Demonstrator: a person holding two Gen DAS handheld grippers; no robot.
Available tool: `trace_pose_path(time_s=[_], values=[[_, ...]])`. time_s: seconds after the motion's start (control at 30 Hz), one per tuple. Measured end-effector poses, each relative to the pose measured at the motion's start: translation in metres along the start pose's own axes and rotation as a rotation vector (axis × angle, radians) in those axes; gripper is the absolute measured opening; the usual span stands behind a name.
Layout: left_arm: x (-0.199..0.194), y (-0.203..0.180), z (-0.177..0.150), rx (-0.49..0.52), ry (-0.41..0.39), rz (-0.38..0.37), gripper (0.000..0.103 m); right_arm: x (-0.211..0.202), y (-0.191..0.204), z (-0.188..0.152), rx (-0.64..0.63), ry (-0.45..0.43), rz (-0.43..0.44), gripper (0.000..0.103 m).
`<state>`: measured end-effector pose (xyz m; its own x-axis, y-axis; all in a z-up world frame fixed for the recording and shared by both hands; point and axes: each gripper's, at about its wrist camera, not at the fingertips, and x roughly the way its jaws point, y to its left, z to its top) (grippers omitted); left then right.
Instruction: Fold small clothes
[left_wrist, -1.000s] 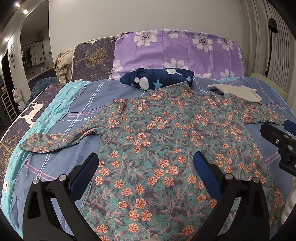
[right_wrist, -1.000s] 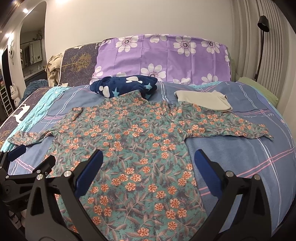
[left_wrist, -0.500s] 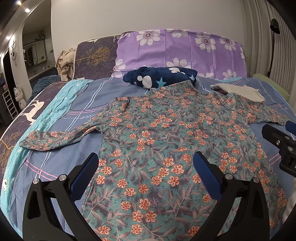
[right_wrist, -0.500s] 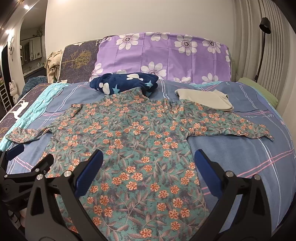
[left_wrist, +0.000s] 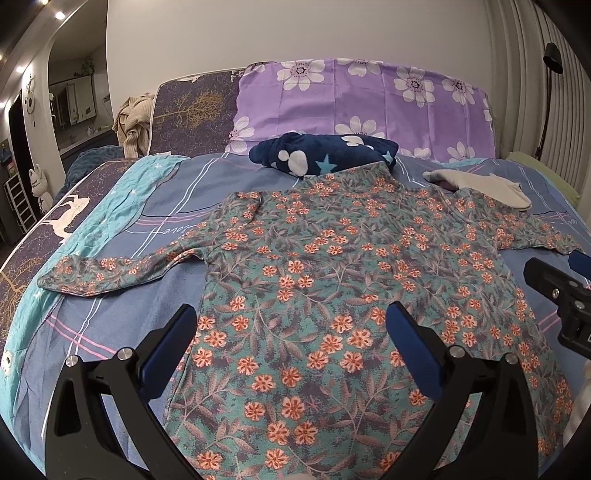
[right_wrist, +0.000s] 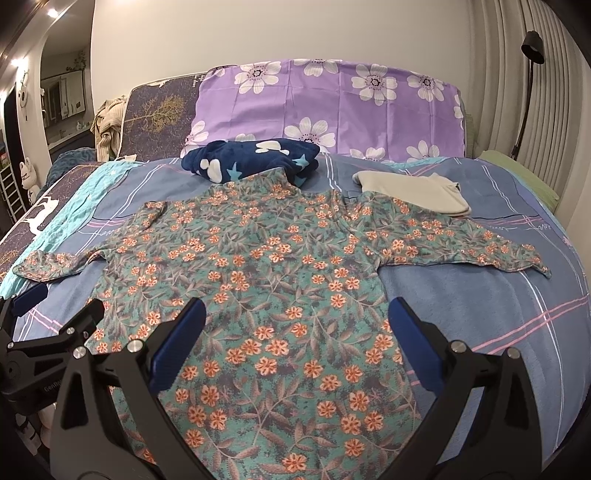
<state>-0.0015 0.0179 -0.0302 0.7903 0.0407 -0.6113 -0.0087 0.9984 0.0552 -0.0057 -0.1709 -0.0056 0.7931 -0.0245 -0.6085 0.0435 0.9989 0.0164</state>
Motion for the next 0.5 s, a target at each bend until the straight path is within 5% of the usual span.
trace_pose_path(time_s=[0.5], values=[[0.0027, 0.0027, -0.0017, -0.001, 0.009, 0.0, 0.099, 0.008, 0.0009, -0.0028, -0.002, 0.028, 0.005, 0.1]])
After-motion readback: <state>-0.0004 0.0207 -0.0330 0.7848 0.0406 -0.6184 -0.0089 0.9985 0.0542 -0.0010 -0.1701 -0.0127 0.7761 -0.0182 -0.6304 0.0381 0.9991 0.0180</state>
